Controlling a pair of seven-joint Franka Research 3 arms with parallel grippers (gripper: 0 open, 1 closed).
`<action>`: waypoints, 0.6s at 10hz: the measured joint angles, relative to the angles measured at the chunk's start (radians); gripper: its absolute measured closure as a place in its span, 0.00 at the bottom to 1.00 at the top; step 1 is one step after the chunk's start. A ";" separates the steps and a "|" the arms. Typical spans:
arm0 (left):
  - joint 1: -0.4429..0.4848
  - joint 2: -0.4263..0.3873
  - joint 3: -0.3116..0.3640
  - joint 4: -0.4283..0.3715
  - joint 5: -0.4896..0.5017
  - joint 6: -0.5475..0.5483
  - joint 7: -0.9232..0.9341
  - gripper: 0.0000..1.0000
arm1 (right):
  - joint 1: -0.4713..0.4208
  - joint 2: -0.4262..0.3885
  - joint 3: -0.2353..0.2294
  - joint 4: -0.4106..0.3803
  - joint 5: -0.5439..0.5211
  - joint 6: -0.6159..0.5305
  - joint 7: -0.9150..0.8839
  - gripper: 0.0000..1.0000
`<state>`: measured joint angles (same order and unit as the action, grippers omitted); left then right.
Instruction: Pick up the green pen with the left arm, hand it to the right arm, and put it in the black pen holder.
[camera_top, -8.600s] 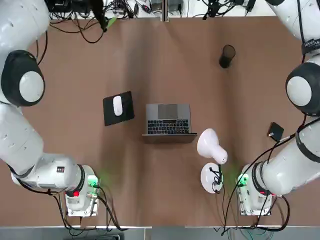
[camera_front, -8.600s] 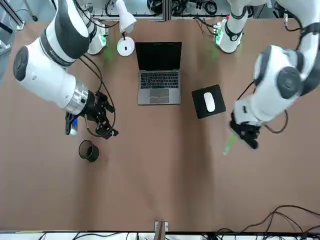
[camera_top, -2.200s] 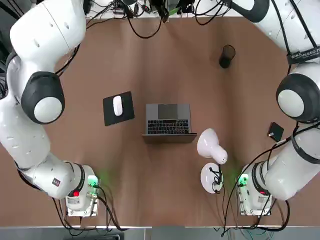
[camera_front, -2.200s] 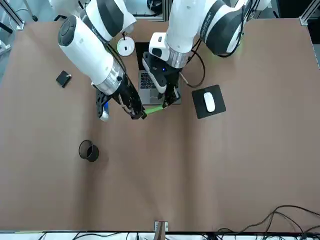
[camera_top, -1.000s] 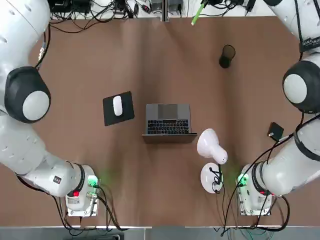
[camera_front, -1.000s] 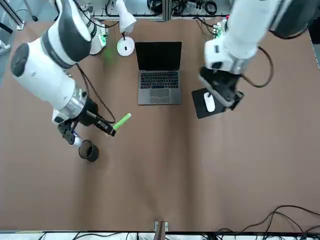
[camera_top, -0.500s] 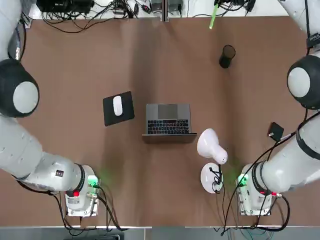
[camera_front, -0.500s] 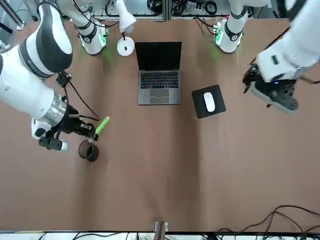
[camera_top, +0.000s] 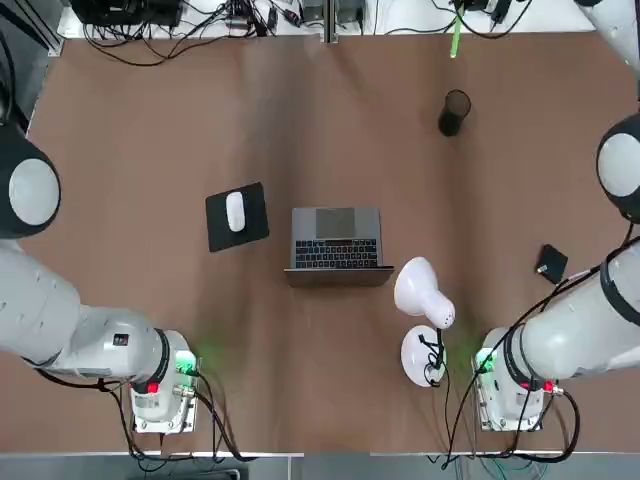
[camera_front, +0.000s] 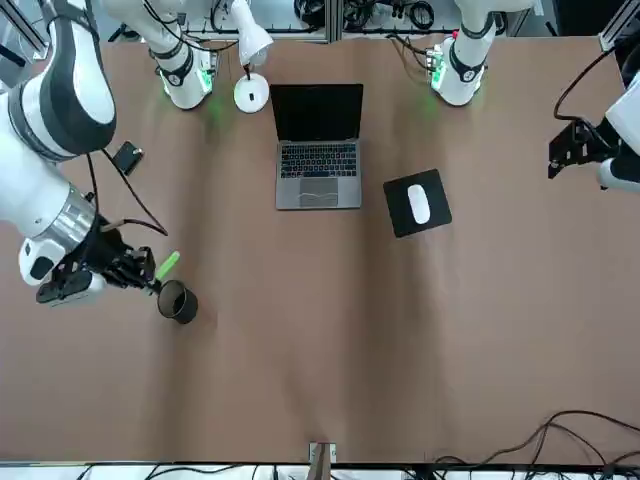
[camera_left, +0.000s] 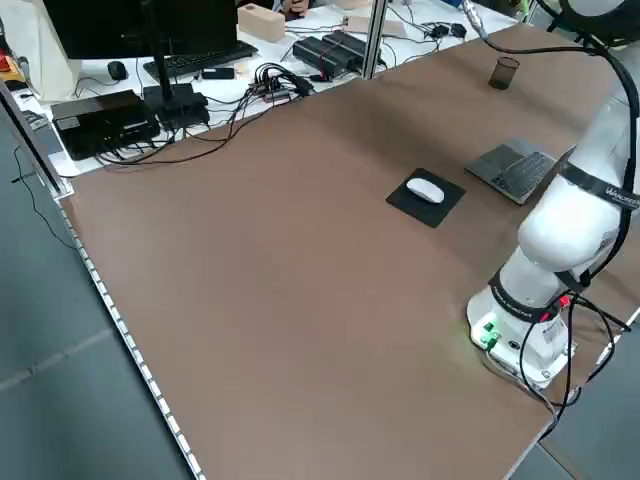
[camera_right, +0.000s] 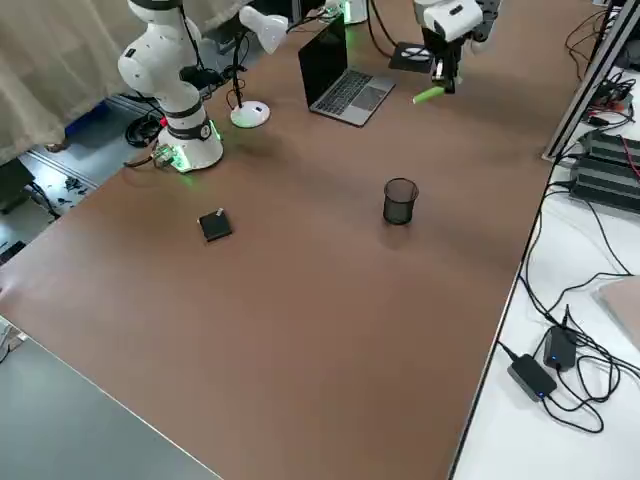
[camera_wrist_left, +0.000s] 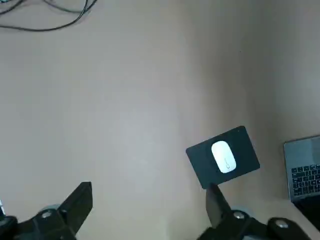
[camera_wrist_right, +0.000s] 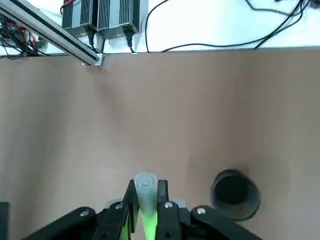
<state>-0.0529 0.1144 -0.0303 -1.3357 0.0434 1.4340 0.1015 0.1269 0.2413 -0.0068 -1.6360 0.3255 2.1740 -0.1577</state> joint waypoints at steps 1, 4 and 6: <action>0.005 0.006 0.008 -0.009 -0.015 0.014 -0.032 0.03 | -0.009 -0.005 0.000 -0.051 0.000 0.081 -0.075 0.81; 0.029 -0.008 0.012 -0.060 -0.044 0.092 -0.049 0.04 | -0.023 -0.006 0.001 -0.184 0.000 0.285 -0.205 0.81; 0.028 -0.057 0.009 -0.144 -0.045 0.142 -0.068 0.05 | -0.024 -0.006 0.002 -0.248 0.000 0.396 -0.243 0.81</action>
<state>-0.0250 0.0571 -0.0215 -1.4801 -0.0014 1.5764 0.0339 0.1031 0.2352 -0.0049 -1.8840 0.3259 2.5704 -0.4002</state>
